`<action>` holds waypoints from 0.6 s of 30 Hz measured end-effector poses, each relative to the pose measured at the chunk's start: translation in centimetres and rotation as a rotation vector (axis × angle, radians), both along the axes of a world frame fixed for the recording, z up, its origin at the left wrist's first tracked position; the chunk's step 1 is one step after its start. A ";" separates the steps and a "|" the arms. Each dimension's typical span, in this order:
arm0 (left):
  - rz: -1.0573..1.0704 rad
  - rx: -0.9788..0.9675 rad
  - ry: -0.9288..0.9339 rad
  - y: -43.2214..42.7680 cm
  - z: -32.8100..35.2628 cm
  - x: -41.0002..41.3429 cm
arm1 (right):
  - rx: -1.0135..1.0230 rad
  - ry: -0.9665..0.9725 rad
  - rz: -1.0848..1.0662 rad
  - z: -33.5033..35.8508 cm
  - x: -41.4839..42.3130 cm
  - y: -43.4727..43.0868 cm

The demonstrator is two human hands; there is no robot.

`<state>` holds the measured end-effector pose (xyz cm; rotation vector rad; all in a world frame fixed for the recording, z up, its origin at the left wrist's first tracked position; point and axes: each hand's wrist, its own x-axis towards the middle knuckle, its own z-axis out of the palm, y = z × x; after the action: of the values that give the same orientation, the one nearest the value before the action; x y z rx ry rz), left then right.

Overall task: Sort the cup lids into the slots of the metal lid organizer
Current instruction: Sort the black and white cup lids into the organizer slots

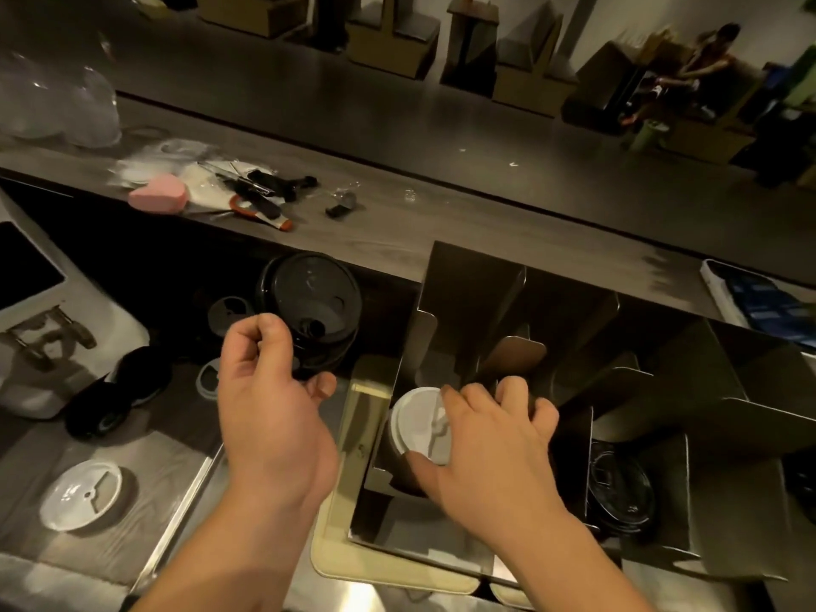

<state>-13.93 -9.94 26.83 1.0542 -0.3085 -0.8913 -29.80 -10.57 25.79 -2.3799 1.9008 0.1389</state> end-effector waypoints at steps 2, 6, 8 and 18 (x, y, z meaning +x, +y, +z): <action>-0.052 0.002 0.006 -0.2 -0.1 0.0 | 0.036 0.013 -0.019 -0.1 0.4 -0.2; -0.178 -0.011 0.089 -0.3 0.0 -0.1 | 0.087 0.008 -0.061 -0.3 0.6 -0.3; -0.245 -0.032 0.128 -0.1 0.3 -0.1 | 0.106 0.030 -0.045 -0.4 0.3 -0.1; -0.402 -0.090 0.109 2.2 2.8 -1.9 | -0.269 -0.816 0.196 4.2 -5.2 0.8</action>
<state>-15.83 -7.76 29.67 0.8697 -0.4745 -1.2787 -35.01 -9.80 30.04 -2.2251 1.3467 -0.9694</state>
